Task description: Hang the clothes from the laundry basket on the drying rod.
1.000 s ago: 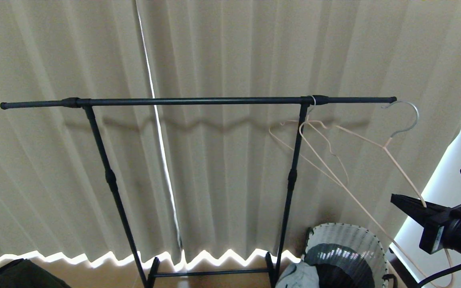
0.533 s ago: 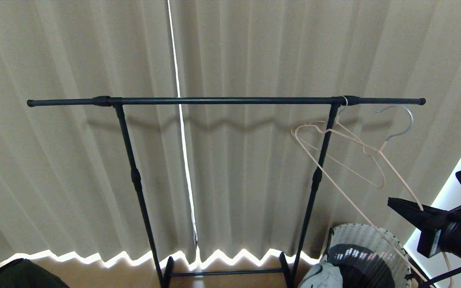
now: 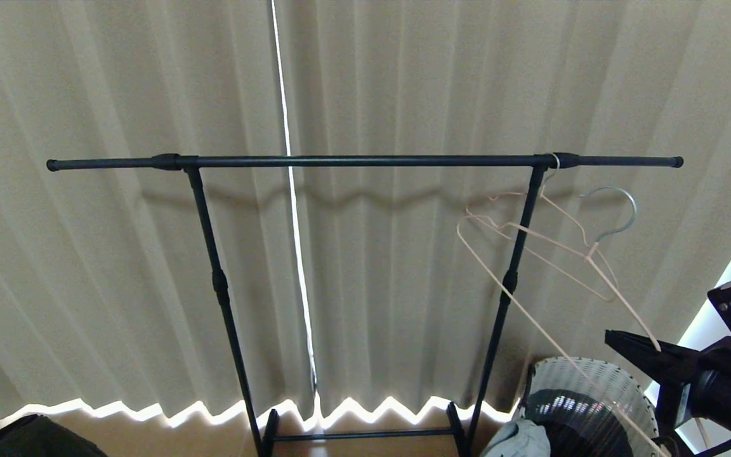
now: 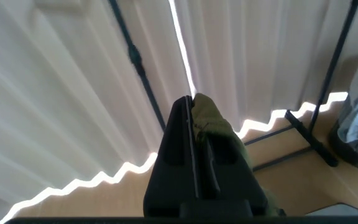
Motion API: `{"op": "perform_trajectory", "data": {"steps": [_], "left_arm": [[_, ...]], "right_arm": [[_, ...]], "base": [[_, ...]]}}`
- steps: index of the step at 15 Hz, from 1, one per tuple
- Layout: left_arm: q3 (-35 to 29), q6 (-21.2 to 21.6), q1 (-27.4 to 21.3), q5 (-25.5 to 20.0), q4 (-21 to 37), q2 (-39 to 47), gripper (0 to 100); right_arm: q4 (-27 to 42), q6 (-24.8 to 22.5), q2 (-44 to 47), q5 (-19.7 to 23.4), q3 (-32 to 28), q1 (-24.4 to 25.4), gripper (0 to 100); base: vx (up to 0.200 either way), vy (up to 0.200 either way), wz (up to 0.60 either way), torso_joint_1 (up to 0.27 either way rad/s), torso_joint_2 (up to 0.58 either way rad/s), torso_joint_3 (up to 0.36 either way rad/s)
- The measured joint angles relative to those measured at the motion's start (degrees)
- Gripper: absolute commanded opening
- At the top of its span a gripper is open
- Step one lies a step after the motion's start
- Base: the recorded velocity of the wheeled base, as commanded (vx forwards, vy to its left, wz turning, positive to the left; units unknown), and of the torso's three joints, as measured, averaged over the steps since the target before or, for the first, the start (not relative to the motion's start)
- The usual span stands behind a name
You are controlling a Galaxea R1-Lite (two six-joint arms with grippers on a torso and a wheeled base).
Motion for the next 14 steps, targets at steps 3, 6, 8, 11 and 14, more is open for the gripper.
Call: {"op": "perform_trajectory", "data": {"steps": [3,6,8,11,14], "left_arm": [[-1.01,1.54,0.0,-0.07,0.3,0.63,0],[-4.88,3.94,0.07,0.28,0.38,4.44,0],[-7.11,4.11,0.07,0.28,0.44,8.24,0],[-10.97,3.96,-0.61,0.37,0.41,16.32,0],[-16.75,3.67,-2.73,1.34,0.33,25.03,0]], "right_arm": [[-0.09,0.07,1.49,-0.1,0.16,1.93,0],[-0.44,0.33,3.69,0.12,0.05,5.47,0],[-0.55,0.38,5.05,1.67,-0.28,8.05,0],[-0.6,0.49,6.51,3.29,-0.44,11.98,0],[-3.04,1.72,8.16,5.21,-0.69,16.42,0]], "base": [[0.0,0.0,0.0,0.0,0.0,0.0],[0.0,0.0,0.0,0.0,0.0,0.0],[0.0,0.0,0.0,0.0,0.0,0.0],[0.0,0.0,0.0,0.0,0.0,0.0],[0.0,0.0,0.0,0.0,0.0,0.0]]}}
